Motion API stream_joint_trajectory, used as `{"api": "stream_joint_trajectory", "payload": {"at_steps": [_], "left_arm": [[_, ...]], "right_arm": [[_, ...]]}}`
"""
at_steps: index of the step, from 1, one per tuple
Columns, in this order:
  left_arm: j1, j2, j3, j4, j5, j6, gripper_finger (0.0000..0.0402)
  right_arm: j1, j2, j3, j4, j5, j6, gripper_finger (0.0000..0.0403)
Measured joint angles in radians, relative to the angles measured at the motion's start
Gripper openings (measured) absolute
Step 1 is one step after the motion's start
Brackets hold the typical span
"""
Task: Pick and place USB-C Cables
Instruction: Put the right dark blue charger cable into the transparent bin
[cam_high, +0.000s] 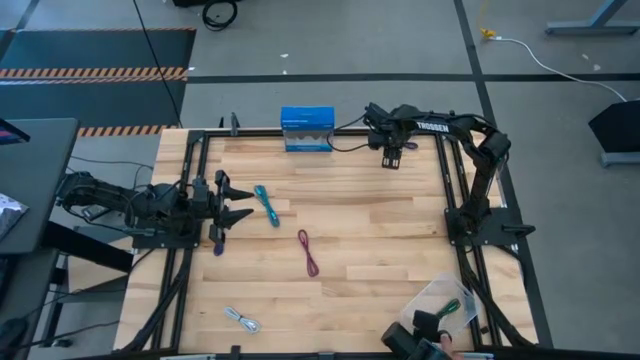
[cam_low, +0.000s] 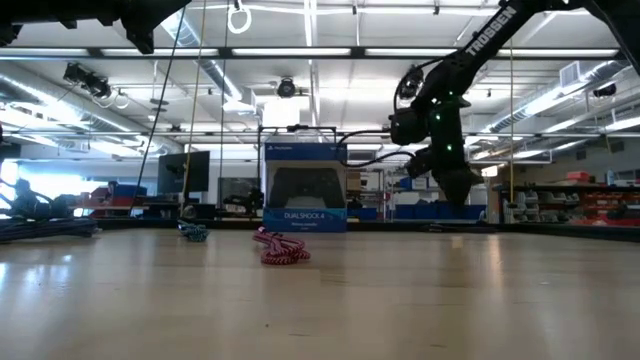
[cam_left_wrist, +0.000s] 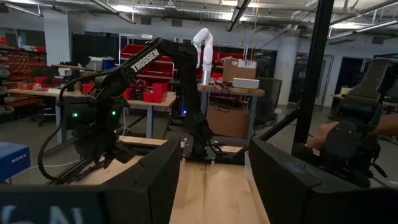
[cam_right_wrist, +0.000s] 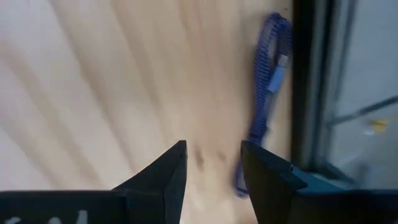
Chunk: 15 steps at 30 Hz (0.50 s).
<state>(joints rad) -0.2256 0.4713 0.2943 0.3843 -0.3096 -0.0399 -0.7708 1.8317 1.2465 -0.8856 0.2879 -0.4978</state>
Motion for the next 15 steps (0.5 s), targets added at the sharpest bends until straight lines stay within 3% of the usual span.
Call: {"api": "stream_joint_trajectory", "payload": {"at_steps": [6,15], "left_arm": [[-0.001,0.000,0.000,0.000,0.000,0.000,0.0199],[-0.001,0.000,0.000,0.000,0.000,0.000,0.0199]], "right_arm": [[-0.010,0.000,-0.017,0.011,-0.071,0.060,0.0142],[-0.012,-0.008,-0.062,0.049,-0.018,0.050,0.0136]]}}
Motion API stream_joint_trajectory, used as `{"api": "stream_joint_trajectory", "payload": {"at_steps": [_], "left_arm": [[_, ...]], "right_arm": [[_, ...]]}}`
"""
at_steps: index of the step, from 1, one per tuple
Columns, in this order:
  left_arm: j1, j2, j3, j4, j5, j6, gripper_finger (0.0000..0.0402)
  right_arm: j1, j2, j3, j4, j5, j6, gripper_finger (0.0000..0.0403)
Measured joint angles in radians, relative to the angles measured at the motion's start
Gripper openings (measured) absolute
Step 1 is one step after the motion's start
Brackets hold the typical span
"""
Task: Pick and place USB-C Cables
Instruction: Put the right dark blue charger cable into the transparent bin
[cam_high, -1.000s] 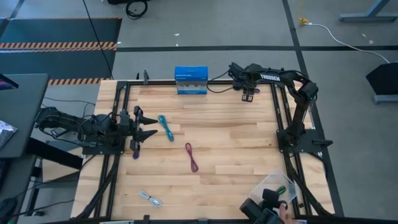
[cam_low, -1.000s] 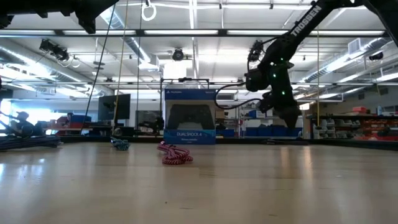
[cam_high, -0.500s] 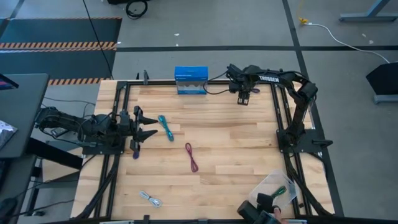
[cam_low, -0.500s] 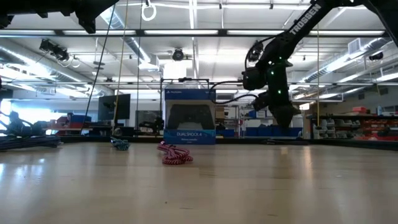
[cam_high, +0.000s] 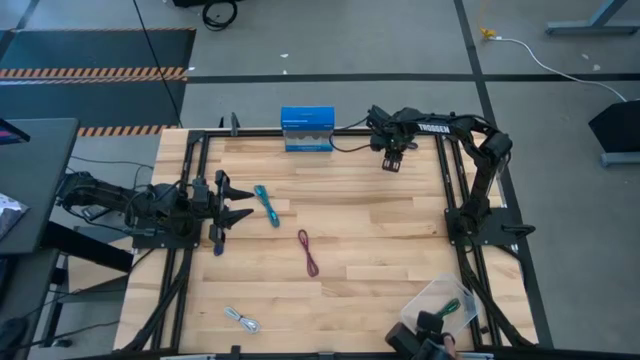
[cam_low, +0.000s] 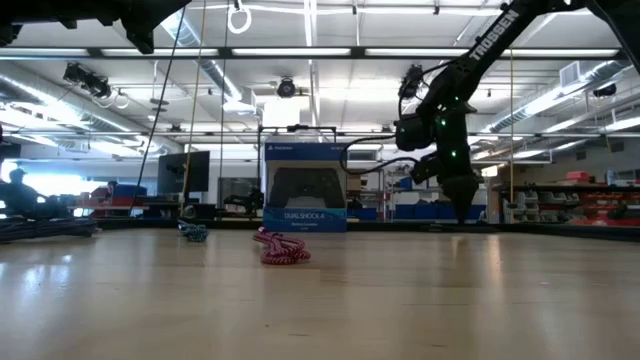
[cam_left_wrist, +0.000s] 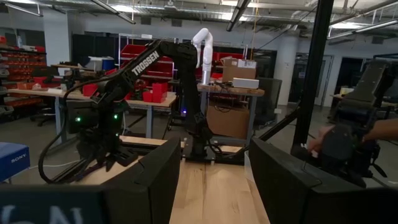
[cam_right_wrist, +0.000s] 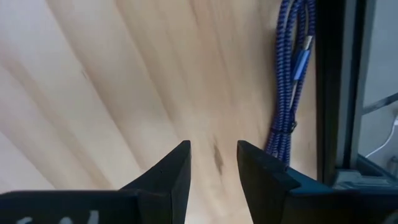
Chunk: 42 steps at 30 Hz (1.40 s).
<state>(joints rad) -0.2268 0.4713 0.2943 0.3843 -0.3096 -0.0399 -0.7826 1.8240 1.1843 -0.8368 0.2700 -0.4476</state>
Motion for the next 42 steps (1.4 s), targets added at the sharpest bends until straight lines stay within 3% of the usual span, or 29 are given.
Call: {"api": "stream_joint_trajectory", "payload": {"at_steps": [4,8,19,23,33,39,42], "left_arm": [[0.000,0.000,0.000,0.000,0.000,0.000,0.0199],[0.000,0.000,0.000,0.000,0.000,0.000,0.0199],[-0.002,0.000,0.000,0.000,0.000,-0.007,0.0199],[-0.003,0.000,0.000,-0.001,0.000,-0.014,0.0199],[-0.003,0.000,0.000,-0.001,0.000,-0.015,0.0199],[-0.003,0.000,0.000,-0.001,0.000,-0.016,0.0199],[-0.003,0.000,0.000,-0.001,0.000,-0.016,0.0199]], "right_arm": [[-0.006,-0.001,0.008,0.012,0.004,-0.002,0.0136],[0.006,-0.045,0.010,0.045,-0.082,0.031,0.0136],[0.074,-0.040,-0.060,0.153,-0.477,0.191,0.0136],[0.071,-0.042,-0.115,0.241,-0.412,0.214,0.0136],[0.070,-0.042,-0.145,0.461,-0.152,0.088,0.0136],[0.065,-0.042,-0.145,0.508,-0.154,0.089,0.0128],[0.076,-0.042,-0.145,0.496,-0.226,0.147,0.0126]]}}
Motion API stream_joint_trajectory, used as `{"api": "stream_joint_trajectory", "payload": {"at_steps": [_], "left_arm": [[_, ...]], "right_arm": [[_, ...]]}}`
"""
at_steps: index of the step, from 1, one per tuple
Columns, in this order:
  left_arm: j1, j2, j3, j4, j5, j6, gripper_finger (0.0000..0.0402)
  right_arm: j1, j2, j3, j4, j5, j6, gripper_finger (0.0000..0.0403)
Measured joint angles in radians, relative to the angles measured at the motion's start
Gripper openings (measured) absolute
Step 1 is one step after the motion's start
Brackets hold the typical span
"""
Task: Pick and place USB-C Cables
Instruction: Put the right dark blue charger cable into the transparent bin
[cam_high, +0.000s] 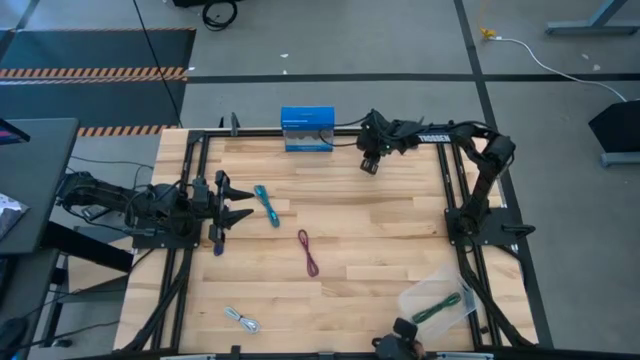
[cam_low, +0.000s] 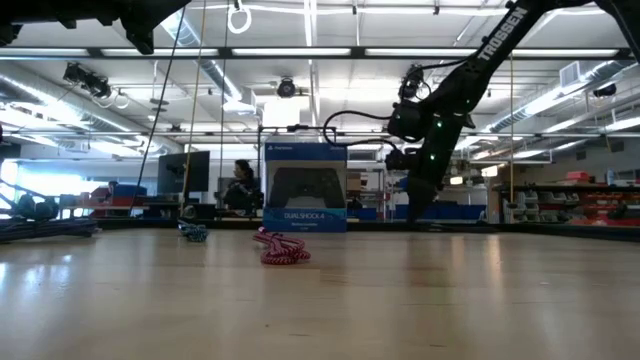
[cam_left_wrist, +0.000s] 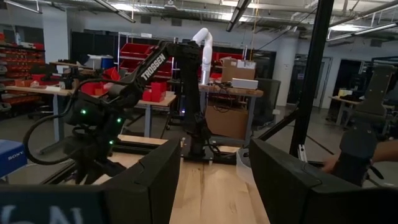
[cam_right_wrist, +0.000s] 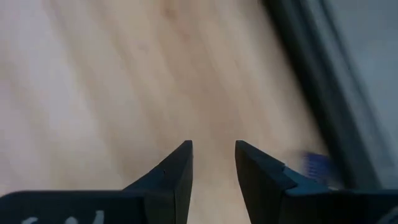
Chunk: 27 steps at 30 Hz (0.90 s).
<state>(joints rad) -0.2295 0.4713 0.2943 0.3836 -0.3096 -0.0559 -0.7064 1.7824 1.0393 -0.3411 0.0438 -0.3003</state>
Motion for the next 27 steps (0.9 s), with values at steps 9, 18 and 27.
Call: {"api": "stream_joint_trajectory", "payload": {"at_steps": [9,18,27], "left_arm": [[0.001,0.000,0.000,0.000,0.000,0.012,0.0199],[0.001,0.000,0.000,0.001,0.000,0.016,0.0199],[0.000,0.000,0.000,0.001,0.000,0.015,0.0199]], "right_arm": [[0.113,0.000,0.000,-0.130,-0.228,0.089,0.0125],[0.125,-0.001,-0.001,-0.577,0.165,0.062,0.0124],[-0.066,0.000,-0.045,-0.535,0.415,0.034,0.0124]]}}
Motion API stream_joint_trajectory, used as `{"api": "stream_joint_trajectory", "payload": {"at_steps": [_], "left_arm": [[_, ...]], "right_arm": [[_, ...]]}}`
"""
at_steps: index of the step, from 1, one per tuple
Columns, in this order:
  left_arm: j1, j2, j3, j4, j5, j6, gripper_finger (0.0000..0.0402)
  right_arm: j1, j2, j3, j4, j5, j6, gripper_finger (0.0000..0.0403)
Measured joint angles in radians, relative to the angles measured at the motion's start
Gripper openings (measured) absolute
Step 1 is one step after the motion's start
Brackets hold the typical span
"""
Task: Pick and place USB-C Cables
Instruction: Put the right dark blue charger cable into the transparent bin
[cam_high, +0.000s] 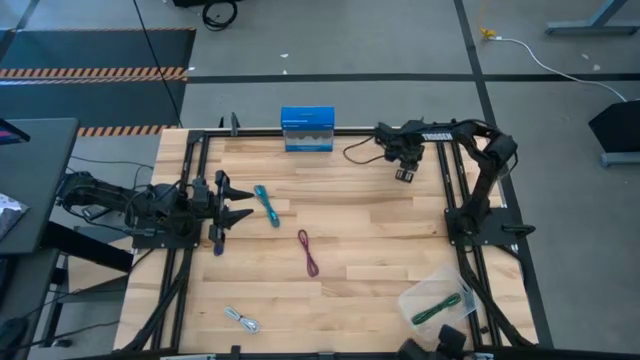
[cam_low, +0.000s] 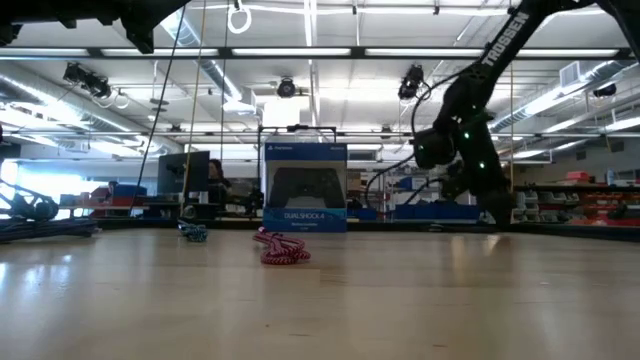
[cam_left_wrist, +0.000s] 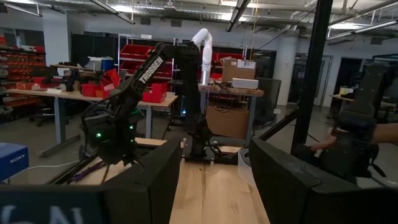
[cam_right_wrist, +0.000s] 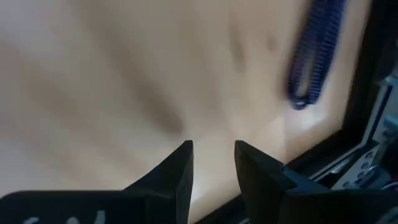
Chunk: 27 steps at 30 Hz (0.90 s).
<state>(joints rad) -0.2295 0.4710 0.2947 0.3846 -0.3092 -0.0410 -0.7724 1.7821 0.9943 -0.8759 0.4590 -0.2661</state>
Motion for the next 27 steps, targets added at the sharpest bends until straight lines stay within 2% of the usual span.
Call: {"api": "stream_joint_trajectory", "payload": {"at_steps": [5,13,16,27], "left_arm": [[0.000,0.000,0.000,-0.005,0.000,0.001,0.0199],[0.002,0.000,0.000,-0.006,0.000,0.001,0.0199],[0.002,0.000,0.000,-0.007,0.000,0.001,0.0199],[0.002,0.000,0.000,-0.019,0.000,0.001,0.0199]], "right_arm": [[-0.057,-0.007,-0.042,0.088,0.001,-0.095,0.0124],[-0.059,-0.014,-0.048,0.227,0.045,-0.218,0.0124],[-0.074,-0.017,-0.046,0.292,0.012,-0.229,0.0124],[-0.167,-0.023,-0.043,0.303,-0.113,-0.227,0.0124]]}}
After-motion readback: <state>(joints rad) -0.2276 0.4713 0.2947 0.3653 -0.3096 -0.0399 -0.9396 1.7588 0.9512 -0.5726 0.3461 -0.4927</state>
